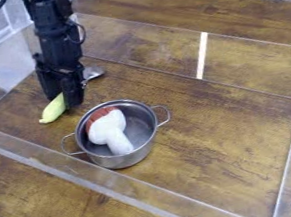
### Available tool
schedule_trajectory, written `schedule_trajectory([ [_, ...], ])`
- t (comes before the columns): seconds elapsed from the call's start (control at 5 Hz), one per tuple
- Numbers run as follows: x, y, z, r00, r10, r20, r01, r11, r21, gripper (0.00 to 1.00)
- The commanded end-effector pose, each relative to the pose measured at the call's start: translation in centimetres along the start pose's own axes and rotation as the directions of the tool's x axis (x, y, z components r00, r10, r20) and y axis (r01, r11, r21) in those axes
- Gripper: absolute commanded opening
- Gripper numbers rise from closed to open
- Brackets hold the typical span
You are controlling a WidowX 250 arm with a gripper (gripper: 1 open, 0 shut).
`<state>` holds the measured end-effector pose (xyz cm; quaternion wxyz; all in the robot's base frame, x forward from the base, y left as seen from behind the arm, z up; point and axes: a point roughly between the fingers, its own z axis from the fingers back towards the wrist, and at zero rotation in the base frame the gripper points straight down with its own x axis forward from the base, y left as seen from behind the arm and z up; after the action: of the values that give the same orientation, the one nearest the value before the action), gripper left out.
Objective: Move the green spoon to the left
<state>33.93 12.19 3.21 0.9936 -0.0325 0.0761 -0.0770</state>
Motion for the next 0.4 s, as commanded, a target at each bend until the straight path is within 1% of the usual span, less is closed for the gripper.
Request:
schedule_trajectory([
  [0.0,0.4,-0.4,3.5,0.995,0.032,0.09,-0.036,0.999,0.038,1.0],
  [0.2,0.0,-1.5,5.4,0.992,0.077,0.096,-0.08,0.996,0.031,0.0],
])
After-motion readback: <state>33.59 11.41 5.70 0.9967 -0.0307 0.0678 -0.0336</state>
